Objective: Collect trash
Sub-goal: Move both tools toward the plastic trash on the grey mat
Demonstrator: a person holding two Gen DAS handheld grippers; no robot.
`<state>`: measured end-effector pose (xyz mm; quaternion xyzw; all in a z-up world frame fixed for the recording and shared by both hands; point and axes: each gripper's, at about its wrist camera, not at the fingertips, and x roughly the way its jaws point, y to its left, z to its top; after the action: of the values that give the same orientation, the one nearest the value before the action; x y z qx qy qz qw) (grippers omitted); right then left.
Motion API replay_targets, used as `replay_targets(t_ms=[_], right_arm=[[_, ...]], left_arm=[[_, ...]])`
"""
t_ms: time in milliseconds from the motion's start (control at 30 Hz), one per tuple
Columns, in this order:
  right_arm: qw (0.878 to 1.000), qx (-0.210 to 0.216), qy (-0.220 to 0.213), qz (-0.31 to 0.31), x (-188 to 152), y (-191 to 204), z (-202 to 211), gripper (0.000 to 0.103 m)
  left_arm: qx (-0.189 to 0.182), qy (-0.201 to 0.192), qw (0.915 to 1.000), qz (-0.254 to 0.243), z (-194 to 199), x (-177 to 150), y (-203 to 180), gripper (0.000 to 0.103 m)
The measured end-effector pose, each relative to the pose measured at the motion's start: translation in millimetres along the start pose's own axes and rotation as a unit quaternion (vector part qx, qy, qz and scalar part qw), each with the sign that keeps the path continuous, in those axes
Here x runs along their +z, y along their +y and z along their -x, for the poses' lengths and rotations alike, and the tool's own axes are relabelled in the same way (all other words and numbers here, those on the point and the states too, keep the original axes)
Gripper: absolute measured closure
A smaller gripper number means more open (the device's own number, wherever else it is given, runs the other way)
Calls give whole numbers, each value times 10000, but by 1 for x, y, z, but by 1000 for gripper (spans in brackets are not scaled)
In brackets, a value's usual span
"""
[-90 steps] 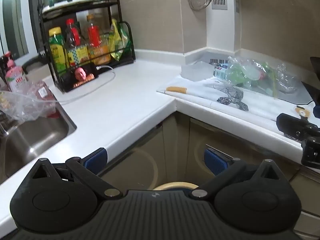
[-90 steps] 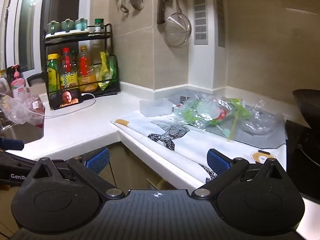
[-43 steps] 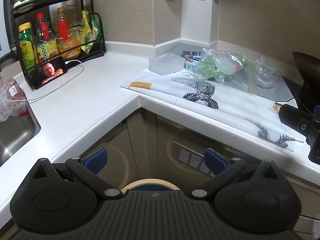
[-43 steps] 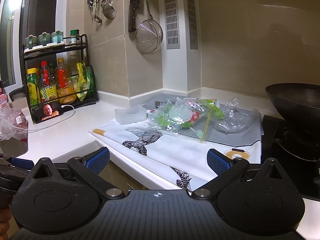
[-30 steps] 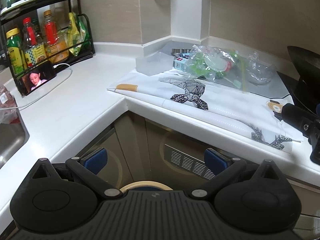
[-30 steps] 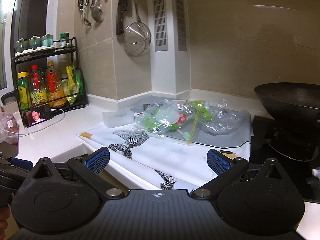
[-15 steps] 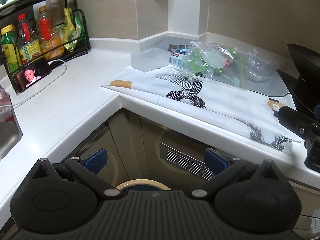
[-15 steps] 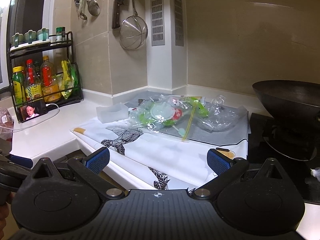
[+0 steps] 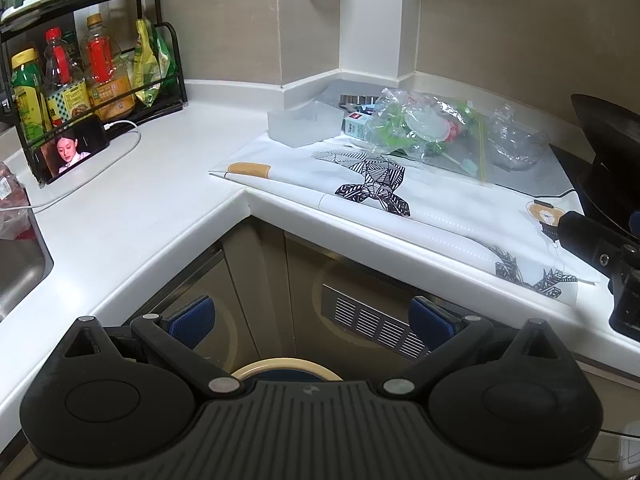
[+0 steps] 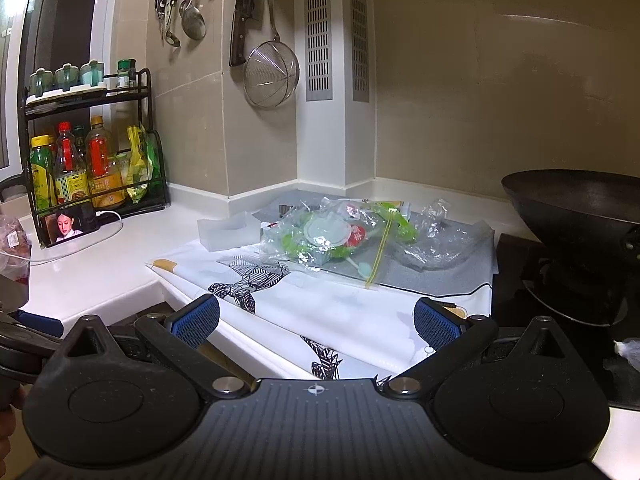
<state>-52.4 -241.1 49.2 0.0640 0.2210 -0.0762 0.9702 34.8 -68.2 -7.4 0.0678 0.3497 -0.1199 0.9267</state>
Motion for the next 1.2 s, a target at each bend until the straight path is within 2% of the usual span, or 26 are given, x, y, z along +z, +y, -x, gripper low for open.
replay_targets(t_ms=[1200], right_arm=[[9999,50,96,-75,-3,-4,-9,0]], left_arm=[[75,89,9999,-57,-6,-1,-1,0]])
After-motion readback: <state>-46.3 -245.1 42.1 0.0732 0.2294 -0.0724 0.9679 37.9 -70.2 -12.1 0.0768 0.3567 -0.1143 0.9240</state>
